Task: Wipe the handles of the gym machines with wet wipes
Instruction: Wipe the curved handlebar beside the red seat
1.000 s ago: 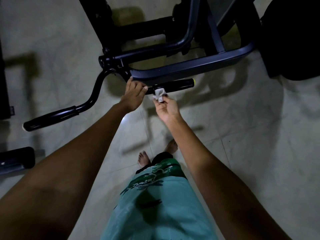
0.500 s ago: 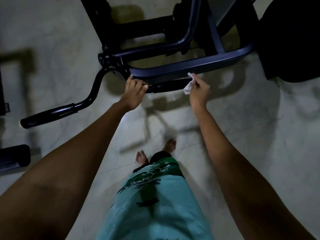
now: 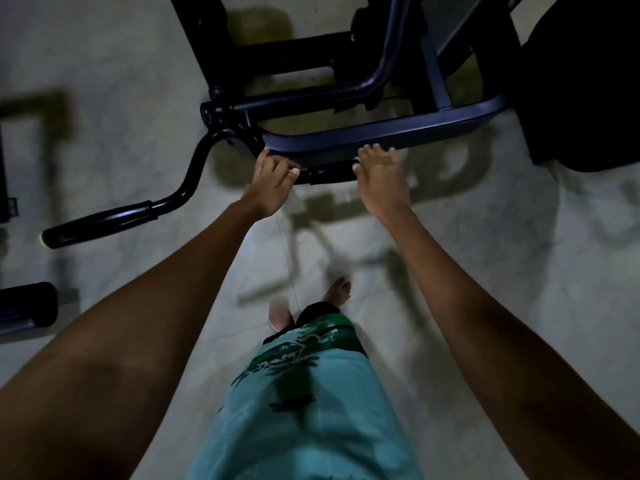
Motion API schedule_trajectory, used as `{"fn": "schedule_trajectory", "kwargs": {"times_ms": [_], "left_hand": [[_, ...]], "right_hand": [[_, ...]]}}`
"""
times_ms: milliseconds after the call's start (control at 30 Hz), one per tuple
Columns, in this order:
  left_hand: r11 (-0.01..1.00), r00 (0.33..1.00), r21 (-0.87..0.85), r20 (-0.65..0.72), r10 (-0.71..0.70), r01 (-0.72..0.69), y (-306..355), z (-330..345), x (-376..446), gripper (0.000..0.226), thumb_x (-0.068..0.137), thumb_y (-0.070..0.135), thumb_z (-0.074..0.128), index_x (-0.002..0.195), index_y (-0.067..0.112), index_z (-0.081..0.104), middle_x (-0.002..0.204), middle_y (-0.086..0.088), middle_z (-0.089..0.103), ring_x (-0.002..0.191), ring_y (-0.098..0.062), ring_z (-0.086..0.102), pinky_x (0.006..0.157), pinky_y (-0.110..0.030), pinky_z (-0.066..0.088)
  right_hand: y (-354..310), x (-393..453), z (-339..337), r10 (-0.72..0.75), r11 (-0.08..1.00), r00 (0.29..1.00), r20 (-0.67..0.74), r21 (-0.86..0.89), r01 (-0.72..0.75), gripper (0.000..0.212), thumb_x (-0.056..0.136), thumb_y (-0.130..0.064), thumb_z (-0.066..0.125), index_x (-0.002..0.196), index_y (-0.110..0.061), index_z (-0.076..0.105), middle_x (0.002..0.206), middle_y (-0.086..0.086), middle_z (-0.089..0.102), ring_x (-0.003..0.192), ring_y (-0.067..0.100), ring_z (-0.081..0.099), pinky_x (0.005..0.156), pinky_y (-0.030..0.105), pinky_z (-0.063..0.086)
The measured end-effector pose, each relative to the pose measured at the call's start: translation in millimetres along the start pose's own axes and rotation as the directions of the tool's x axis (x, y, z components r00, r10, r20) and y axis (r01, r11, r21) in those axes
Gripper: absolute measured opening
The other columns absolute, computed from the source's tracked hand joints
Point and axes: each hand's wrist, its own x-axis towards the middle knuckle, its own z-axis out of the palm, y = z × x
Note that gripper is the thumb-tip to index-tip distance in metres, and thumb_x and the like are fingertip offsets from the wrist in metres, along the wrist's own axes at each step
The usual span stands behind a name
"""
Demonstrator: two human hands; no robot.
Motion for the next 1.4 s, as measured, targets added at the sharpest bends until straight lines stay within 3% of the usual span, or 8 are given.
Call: {"fn": "schedule_trajectory", "kwargs": {"times_ms": [133, 367, 567, 767, 967, 1167, 1333, 1400], "left_hand": [[1.000, 1.000, 0.009, 0.007, -0.005, 0.005, 1, -3, -1, 0.034, 0.103, 0.027, 0.032, 0.127, 0.011, 0.051, 0.140, -0.015, 0.036, 0.145, -0.025, -0.001, 0.115, -0.040, 0.007], [0.999, 0.998, 0.020, 0.031, -0.052, 0.051, 6, -5, -4, 0.037, 0.103, 0.030, 0.031, 0.127, 0.005, 0.045, 0.147, -0.012, 0.028, 0.145, -0.021, -0.004, 0.113, -0.044, 0.014], [0.999, 0.999, 0.030, 0.023, -0.033, 0.032, 4, -4, -1, 0.039, 0.103, 0.028, 0.032, 0.129, 0.001, 0.043, 0.146, -0.015, 0.030, 0.146, -0.024, -0.003, 0.114, -0.037, 0.011], [0.999, 0.999, 0.037, 0.027, -0.031, 0.030, 5, -3, -2, 0.039, 0.103, 0.028, 0.032, 0.128, 0.000, 0.043, 0.145, -0.017, 0.030, 0.146, -0.026, -0.002, 0.115, -0.038, 0.010], [0.999, 0.999, 0.018, 0.036, -0.033, 0.032, 3, -3, -2, 0.039, 0.103, 0.031, 0.031, 0.128, 0.004, 0.044, 0.146, -0.013, 0.030, 0.145, -0.024, -0.002, 0.115, -0.050, 0.014], [0.999, 1.000, 0.048, -0.002, 0.024, -0.023, -8, 1, -2, 0.069, 0.087, 0.060, 0.015, 0.128, 0.018, 0.051, 0.139, -0.010, 0.040, 0.143, -0.024, 0.014, 0.116, -0.050, 0.012], [0.998, 0.999, 0.038, -0.027, 0.046, -0.045, -3, 1, -6, 0.046, 0.103, 0.031, 0.031, 0.147, 0.019, 0.029, 0.155, -0.009, 0.021, 0.146, -0.024, 0.000, 0.117, -0.044, 0.009], [0.998, 0.998, 0.028, -0.025, 0.049, -0.048, -5, 1, -6, 0.048, 0.103, 0.031, 0.031, 0.149, 0.022, 0.023, 0.156, -0.007, 0.017, 0.146, -0.023, -0.002, 0.116, -0.044, 0.009]], "right_hand": [[10, -26, 7, -0.133, 0.988, 0.988, -0.081, 0.070, 0.139, 0.048, 0.096, -0.017, 0.032, 0.141, -0.001, 0.036, 0.147, 0.017, 0.036, 0.140, 0.028, 0.028, 0.117, 0.037, 0.012], [-5, -10, 12, 0.073, 0.996, 0.992, -0.101, 0.049, -0.068, 0.049, 0.099, -0.027, 0.035, 0.140, 0.000, 0.036, 0.147, 0.017, 0.035, 0.141, 0.025, 0.024, 0.117, 0.033, 0.005], [4, -37, 11, -0.154, 0.986, 0.979, -0.134, 0.046, 0.162, 0.054, 0.092, -0.023, 0.027, 0.139, 0.001, 0.038, 0.144, 0.018, 0.040, 0.137, 0.029, 0.032, 0.116, 0.037, 0.016], [-6, -4, 0, 0.001, 1.000, 1.000, -0.028, 0.009, 0.000, 0.051, 0.094, -0.024, 0.032, 0.137, 0.002, 0.040, 0.144, 0.019, 0.040, 0.137, 0.026, 0.032, 0.116, 0.033, 0.007], [1, -32, 7, -0.218, 0.976, 0.976, -0.005, 0.001, 0.218, 0.060, 0.087, -0.019, 0.032, 0.145, -0.003, 0.027, 0.151, 0.013, 0.030, 0.142, 0.024, 0.021, 0.117, 0.034, 0.007], [-11, -9, 4, -0.044, 0.999, 0.999, 0.003, 0.020, 0.044, 0.056, 0.094, -0.027, 0.035, 0.142, 0.001, 0.031, 0.149, 0.016, 0.032, 0.142, 0.025, 0.023, 0.117, 0.035, 0.007], [-7, -21, 7, -0.282, 0.959, 0.958, 0.051, -0.020, 0.283, 0.060, 0.089, -0.023, 0.036, 0.145, -0.004, 0.028, 0.151, 0.012, 0.030, 0.143, 0.023, 0.020, 0.116, 0.032, 0.005], [3, -24, 4, -0.252, 0.967, 0.968, 0.010, -0.018, 0.252, 0.060, 0.087, -0.023, 0.035, 0.144, -0.004, 0.031, 0.150, 0.011, 0.033, 0.142, 0.023, 0.023, 0.118, 0.036, 0.010]]}}
